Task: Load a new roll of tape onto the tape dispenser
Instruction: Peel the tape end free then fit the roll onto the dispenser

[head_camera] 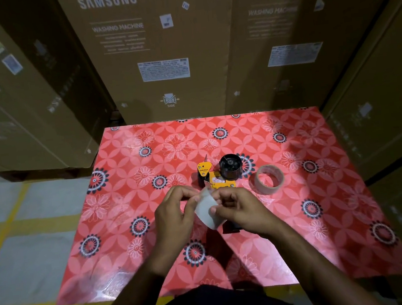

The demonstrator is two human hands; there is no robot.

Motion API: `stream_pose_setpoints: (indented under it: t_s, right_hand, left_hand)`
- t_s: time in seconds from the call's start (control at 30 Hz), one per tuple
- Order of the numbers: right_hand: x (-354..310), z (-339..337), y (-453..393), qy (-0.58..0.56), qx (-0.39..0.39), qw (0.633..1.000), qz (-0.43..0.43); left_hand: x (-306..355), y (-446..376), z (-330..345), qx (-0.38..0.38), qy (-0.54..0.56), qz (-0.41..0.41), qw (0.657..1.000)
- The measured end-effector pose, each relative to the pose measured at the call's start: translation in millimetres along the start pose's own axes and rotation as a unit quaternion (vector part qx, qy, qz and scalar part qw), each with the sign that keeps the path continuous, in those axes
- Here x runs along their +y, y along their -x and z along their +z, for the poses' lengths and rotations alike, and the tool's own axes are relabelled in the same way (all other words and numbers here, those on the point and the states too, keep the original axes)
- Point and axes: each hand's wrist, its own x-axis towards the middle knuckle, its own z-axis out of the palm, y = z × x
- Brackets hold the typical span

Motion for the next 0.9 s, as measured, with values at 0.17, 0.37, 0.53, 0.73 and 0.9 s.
stream_pose_setpoints:
  t_s: [0.17,0.37,0.53,0.73,0.9]
  right_hand:
    - [2.8,20.9,-8.5,-0.005,0.064,0.998,0.010]
    - [5.9,18.0,-1.8,0.024,0.031,0.998,-0.048]
    - [1.7,10.4,0.5,-0.006,-0.010,0.999,-0.036]
    - [7.2,8.5,1.3,-0.032,-0.050,0.998,-0.004]
    - [-0.1,13.6,-2.3,-0.038,-0.002,0.999,0.035]
  left_hand:
    - [6.3,2.1,11.5,0.021,0.023,-0.027,0.999]
    - [-0.3,-2.0,5.2,0.054,0.034,-0.105,0.992]
    - [-2.5,-6.8,6.1,0.043,0.062,-0.157,0.985]
    - [0.1,-15.0,-0.9,0.018,0.048,-0.139,0.989]
    - [3.4,-12.1,0.5,-0.004,0.088,-0.147,0.985]
